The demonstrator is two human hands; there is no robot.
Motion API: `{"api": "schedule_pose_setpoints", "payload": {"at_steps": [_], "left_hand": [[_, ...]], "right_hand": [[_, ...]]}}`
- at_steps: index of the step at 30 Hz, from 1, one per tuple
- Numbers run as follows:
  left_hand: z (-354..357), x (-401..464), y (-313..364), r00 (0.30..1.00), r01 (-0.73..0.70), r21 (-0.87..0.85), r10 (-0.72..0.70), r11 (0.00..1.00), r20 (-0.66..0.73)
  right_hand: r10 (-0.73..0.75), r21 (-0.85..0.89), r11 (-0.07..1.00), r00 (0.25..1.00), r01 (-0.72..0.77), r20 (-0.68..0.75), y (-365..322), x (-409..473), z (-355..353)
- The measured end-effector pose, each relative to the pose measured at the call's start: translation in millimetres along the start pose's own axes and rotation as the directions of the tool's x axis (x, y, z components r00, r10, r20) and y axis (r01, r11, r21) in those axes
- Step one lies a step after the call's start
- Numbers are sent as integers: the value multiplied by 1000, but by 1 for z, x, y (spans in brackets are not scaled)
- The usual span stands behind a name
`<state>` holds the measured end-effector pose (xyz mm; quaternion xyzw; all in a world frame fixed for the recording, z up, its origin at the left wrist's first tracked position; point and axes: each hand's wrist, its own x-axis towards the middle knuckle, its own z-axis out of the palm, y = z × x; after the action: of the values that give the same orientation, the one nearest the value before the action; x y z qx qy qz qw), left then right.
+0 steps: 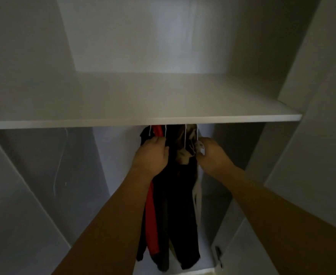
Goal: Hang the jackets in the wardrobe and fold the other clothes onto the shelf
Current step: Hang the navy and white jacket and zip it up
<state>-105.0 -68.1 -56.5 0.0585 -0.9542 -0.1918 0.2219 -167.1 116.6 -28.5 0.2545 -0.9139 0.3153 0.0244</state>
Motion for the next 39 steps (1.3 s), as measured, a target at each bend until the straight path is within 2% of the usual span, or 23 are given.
{"api": "schedule_pose_setpoints", "payload": {"at_steps": [3, 8, 13, 20, 28, 32, 36, 39], "left_hand": [[-6, -9, 20, 993, -121, 19, 121, 993, 2], [-3, -32, 61, 959, -265, -20, 266, 964, 103], [5, -66, 122, 888, -426, -15, 421, 905, 183], [23, -149, 224, 793, -530, -119, 540, 840, 281], [54, -309, 373, 603, -709, -213, 735, 672, 311], [76, -388, 433, 505, -765, -274, 807, 582, 304], [106, -455, 488, 357, -808, -344, 863, 477, 358], [130, -497, 534, 255, -821, -402, 890, 405, 377]], "right_hand": [[86, 1, 996, 996, -86, -19, 1, -35, -15], [258, -56, 962, 959, -265, -118, 11, -111, -45], [405, -116, 897, 899, -426, -163, 32, -190, -75], [540, -82, 815, 803, -574, -253, 64, -336, -111], [662, -80, 685, 664, -724, -347, 103, -565, -156], [745, -31, 590, 559, -807, -365, 124, -667, -168], [812, 32, 493, 446, -869, -376, 149, -749, -176], [862, 110, 401, 334, -909, -382, 164, -810, -179]]}}
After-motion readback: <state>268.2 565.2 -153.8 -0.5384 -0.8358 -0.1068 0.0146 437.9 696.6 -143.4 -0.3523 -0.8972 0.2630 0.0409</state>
